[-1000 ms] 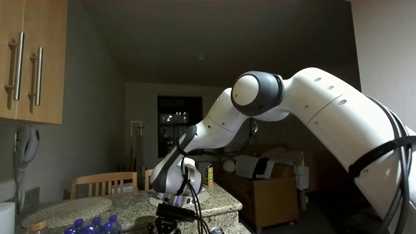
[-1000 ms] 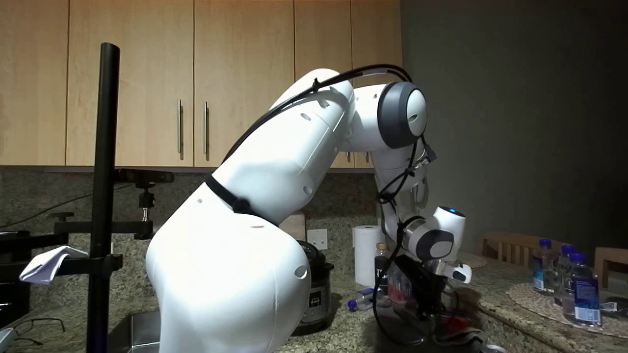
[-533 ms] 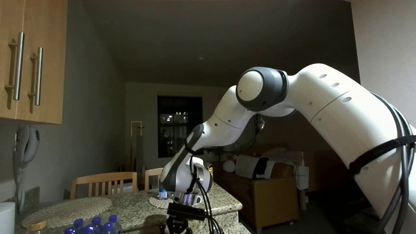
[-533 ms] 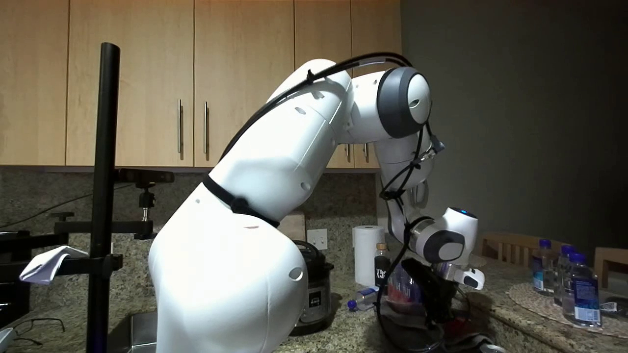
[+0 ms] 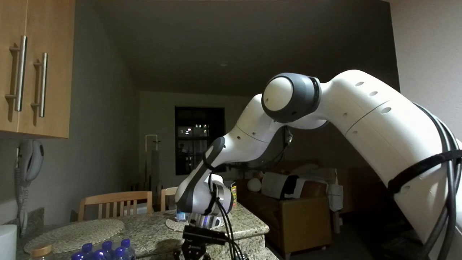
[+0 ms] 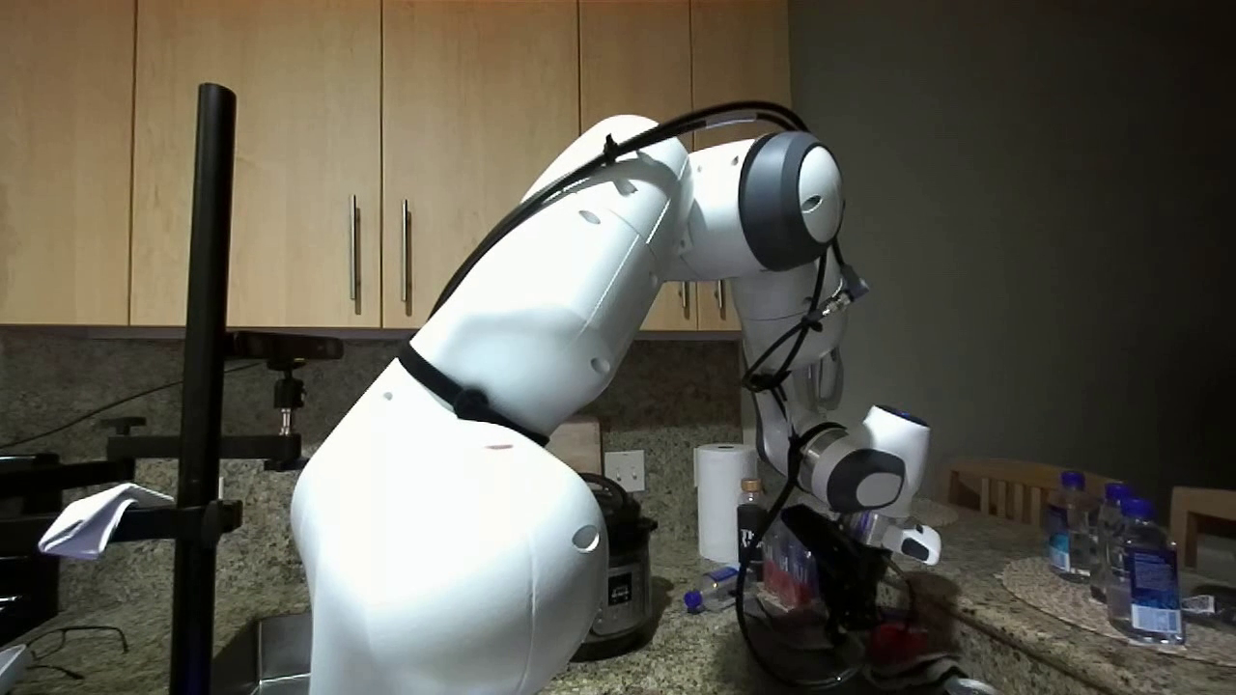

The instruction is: Move the cloth

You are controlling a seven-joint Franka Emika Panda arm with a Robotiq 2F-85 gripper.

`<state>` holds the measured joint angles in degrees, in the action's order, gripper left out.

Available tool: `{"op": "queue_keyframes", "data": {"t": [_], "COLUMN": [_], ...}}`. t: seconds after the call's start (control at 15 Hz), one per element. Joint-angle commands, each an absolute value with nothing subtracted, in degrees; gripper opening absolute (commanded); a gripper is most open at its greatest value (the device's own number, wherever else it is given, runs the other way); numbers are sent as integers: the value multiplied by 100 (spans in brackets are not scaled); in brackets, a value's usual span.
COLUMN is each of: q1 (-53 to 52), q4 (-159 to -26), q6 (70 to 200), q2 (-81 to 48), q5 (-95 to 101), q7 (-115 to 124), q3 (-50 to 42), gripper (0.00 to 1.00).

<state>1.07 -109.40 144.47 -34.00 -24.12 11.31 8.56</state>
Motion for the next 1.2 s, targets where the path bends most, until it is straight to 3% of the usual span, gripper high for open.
{"op": "queue_keyframes", "data": {"t": [0.0,0.6,1.13], "q1": [-18,17,414], "q4": [-10643,-10253,-9103], "q6": [13795,12674,11082], "q2": [-3086,-2419,-2463], "q5": [-2150,-1774,-1589], "q7": [1123,1148,328], "q3": [713,272,5], "gripper": [8,8,8]}}
